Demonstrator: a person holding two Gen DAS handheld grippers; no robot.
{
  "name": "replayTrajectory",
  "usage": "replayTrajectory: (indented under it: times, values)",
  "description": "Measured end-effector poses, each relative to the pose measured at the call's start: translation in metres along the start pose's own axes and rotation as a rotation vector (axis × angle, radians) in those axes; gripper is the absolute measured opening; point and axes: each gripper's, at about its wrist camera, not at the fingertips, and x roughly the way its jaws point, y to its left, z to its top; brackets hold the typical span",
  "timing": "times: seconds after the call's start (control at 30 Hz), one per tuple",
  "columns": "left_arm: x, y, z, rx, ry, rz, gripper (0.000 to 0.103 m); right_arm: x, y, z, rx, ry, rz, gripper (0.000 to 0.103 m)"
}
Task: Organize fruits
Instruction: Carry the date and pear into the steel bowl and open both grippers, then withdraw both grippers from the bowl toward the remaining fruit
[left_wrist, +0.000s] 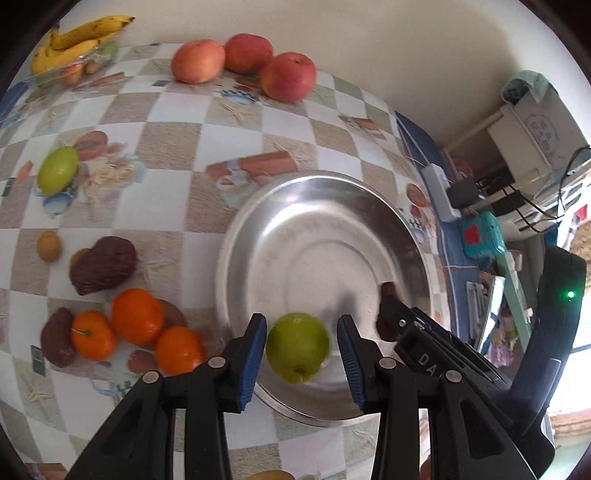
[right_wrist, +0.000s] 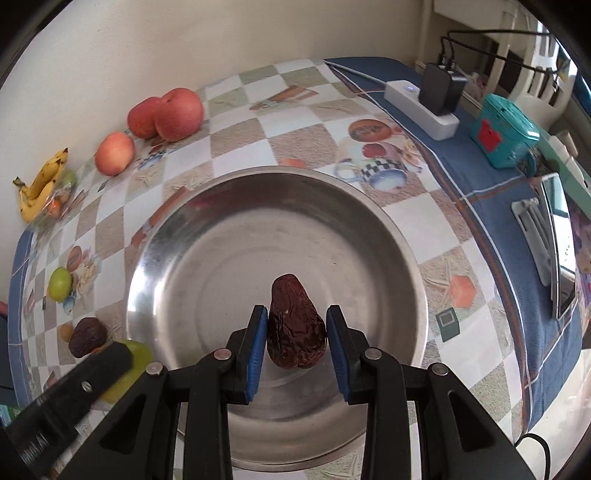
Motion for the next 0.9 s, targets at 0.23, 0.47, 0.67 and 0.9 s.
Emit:
replayTrajectory:
  times: [0.23,0.47,0.67,0.9]
  values:
    - [-0.008,0.015,-0.004,-0.033,-0.005,0.006,0.059,-0.006,-0.002,-0.003,-0.008,-0.012,-0.024,0.043]
    - [-0.03,0.048,-0.005,-0.051,-0.079,0.249,0.092,-0.011,0.004,-0.011,-0.056,-0.028,-0.053,0.061]
    - [-0.048,0.081,-0.001,-0.097,-0.167,0.423,0.103,-0.009,0.013,-0.018,-0.114,-0.03,-0.055,0.08]
    - [-0.063,0.106,-0.002,-0.152,-0.186,0.456,0.103,-0.002,0.026,-0.023,-0.168,-0.037,-0.021,0.094]
